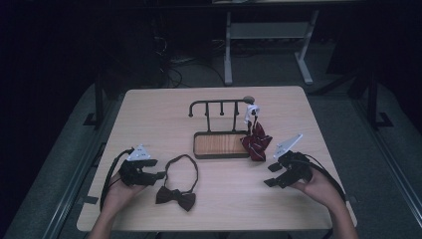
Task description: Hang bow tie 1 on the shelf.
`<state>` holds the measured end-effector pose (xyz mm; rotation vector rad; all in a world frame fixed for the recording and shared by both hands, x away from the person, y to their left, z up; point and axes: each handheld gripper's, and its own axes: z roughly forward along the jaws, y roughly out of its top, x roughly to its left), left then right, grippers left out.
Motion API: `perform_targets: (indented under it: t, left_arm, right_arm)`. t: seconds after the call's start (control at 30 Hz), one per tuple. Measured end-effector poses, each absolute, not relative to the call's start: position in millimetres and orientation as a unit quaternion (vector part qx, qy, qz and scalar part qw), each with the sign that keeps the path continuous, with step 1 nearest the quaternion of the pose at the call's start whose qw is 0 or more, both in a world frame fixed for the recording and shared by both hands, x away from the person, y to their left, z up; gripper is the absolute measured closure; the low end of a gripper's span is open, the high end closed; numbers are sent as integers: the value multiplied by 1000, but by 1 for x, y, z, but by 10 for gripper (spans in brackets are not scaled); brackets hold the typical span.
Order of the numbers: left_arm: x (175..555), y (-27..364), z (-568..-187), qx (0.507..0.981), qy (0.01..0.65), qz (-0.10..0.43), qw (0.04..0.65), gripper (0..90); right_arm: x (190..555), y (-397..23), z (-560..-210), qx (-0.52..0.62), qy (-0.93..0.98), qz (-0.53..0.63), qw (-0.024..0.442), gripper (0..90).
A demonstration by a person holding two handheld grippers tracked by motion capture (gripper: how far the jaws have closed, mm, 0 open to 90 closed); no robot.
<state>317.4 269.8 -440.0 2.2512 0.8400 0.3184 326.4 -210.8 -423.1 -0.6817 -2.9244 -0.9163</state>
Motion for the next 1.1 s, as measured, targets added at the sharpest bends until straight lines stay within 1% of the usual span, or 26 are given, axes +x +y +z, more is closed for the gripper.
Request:
perform_targets:
  t: [0.23, 0.4, 0.6, 0.77, 0.83, 0.97, 1.1]
  left_arm:
    - [322, 267, -435, 871, 324, 121, 348, 409]
    - [329, 261, -434, 881, 320, 110, 331, 428]
    - [341, 247, -428, 896, 305, 114, 302, 440]
    - [354, 241, -427, 899, 306, 106, 294, 460]
    - [359, 239, -429, 903, 308, 95, 284, 471]
    - [368, 238, -432, 909, 306, 76, 273, 532]
    - [375, 238, -436, 910, 311, 64, 267, 617]
  right_arm:
    - [318, -210, -427, -217, -931, -294, -2, 379]
    - [311, -214, -425, -227, -927, -299, -2, 372]
    - [309, -221, -424, -240, -921, -306, -2, 368]
    - [309, -220, -425, -235, -923, -305, -5, 362]
    - [309, -219, -426, -234, -924, -303, -5, 361]
    - [310, -219, -426, -237, -924, -299, -10, 360]
    - [309, -219, -426, -235, -924, -300, -12, 360]
